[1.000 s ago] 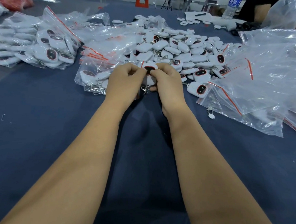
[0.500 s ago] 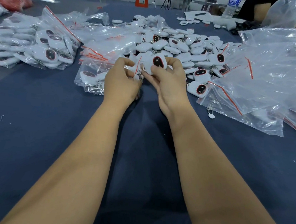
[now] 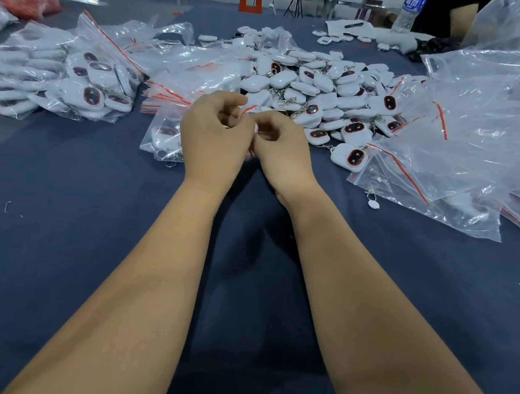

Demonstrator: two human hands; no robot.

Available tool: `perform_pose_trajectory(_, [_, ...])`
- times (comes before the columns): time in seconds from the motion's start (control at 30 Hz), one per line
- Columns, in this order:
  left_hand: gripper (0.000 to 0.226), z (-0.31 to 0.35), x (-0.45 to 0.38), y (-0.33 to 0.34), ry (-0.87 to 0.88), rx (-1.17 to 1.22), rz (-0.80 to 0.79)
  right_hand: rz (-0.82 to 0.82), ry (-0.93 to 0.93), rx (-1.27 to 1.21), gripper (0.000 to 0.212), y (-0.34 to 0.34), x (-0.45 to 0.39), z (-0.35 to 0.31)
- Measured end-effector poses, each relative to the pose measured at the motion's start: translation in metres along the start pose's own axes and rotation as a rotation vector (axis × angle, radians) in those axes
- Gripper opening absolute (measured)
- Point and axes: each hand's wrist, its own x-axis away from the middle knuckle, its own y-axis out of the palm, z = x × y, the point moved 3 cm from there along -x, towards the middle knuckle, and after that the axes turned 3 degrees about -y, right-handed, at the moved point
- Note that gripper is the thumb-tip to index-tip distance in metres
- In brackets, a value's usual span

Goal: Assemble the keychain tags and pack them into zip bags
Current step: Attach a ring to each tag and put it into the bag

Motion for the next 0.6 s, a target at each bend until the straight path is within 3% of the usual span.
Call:
perform_pose_trajectory(0.1, [0.022, 0.001, 0.002, 0.001, 0.054, 0.019, -0.001, 0.020, -0.096, 0.241, 0.017, -0.002, -0.002, -0.002])
perform_pose_trajectory(0.23, [0.020, 0.000, 0.001, 0.001, 0.074, -0.006, 0.019, 0.036, 0.031, 0.247, 0.031, -0.003, 0.000, 0.001])
perform_pose_trajectory(0.3, [0.020, 0.000, -0.001, 0.001, 0.067, -0.006, 0.023, -0.092, 0.015, 0.347, 0.026, 0.002, 0.000, 0.001])
perform_pose_trajectory(0.4, [0.019, 0.000, -0.001, 0.001, 0.084, -0.016, 0.021, -0.261, -0.020, 0.712, 0.029, 0.010, 0.000, -0.001])
perform_pose_trajectory(0.5, [0.021, -0.002, -0.001, 0.001, 0.072, -0.024, 0.015, -0.307, -0.010, 0.621, 0.026, 0.010, 0.003, -0.002])
perform_pose_trajectory(0.6, [0.023, -0.007, -0.003, 0.005, 0.007, -0.058, -0.049, -0.249, -0.001, 0.480, 0.021, 0.007, 0.003, 0.001])
